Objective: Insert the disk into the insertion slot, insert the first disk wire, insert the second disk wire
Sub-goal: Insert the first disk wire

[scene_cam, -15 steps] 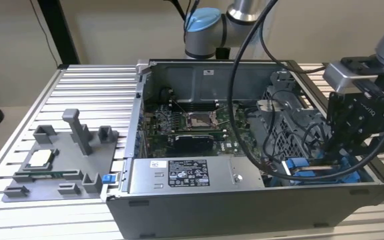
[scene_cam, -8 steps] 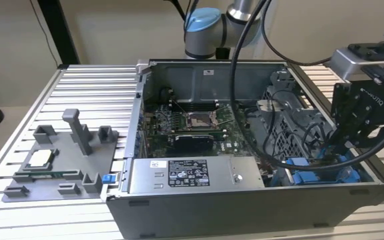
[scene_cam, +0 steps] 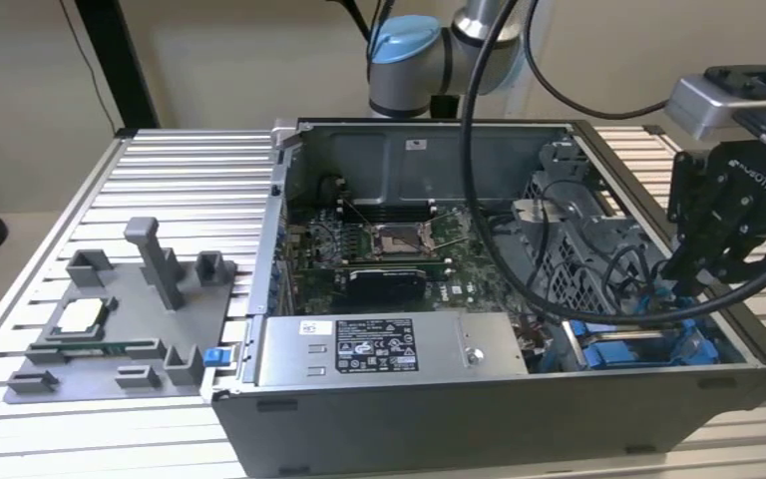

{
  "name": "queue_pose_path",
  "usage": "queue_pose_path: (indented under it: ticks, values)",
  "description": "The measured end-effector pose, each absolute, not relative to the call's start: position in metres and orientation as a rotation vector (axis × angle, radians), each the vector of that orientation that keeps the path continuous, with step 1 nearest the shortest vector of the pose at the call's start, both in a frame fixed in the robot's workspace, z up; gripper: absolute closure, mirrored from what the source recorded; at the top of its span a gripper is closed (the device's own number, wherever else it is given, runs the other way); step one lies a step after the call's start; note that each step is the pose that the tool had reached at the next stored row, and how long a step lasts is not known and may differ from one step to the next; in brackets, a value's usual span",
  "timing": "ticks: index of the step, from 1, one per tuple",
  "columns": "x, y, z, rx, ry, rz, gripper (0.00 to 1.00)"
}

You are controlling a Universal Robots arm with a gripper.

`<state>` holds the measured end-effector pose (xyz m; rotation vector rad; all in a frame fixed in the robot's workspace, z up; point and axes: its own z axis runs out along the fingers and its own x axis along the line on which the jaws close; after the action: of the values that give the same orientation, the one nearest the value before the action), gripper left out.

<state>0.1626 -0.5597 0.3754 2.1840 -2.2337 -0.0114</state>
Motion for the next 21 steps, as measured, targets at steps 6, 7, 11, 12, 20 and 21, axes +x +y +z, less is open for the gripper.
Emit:
queue_pose_path:
  ticks: [6,7,11,12,20,21]
  values:
    - [0.163,-0.556,0.377,2.188,-2.232,-0.008,0.00]
    - [0.164,-0.555,0.377,2.188,-2.233,-0.008,0.00]
    - [0.170,-0.554,0.377,2.191,-2.231,-0.006,0.00]
    - [0.172,-0.554,0.377,2.192,-2.230,-0.006,0.00]
    - [0.183,-0.552,0.377,2.210,-2.212,-0.006,0.00]
    - [0.184,-0.552,0.377,2.215,-2.207,-0.006,0.00]
